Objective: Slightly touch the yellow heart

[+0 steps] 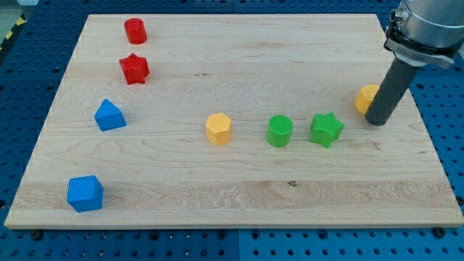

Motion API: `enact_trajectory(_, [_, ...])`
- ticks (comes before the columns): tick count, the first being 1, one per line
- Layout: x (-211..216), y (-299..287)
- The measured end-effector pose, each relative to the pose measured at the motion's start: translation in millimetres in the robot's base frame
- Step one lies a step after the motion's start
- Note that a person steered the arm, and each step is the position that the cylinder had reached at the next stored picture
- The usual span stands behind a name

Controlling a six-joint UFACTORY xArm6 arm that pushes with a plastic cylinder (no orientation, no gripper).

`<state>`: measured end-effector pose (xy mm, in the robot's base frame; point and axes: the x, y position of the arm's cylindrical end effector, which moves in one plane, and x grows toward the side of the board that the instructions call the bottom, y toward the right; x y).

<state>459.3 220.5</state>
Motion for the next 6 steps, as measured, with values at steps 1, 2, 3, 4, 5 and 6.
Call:
enact_trajectory(1, [-4, 2])
enact_trajectory(2, [-5, 22])
enact_trajectory(3, [-21, 32])
enact_trajectory(4, [-40, 32])
enact_trajectory(5, [-52, 24])
enact_trajectory(6, [-53, 19])
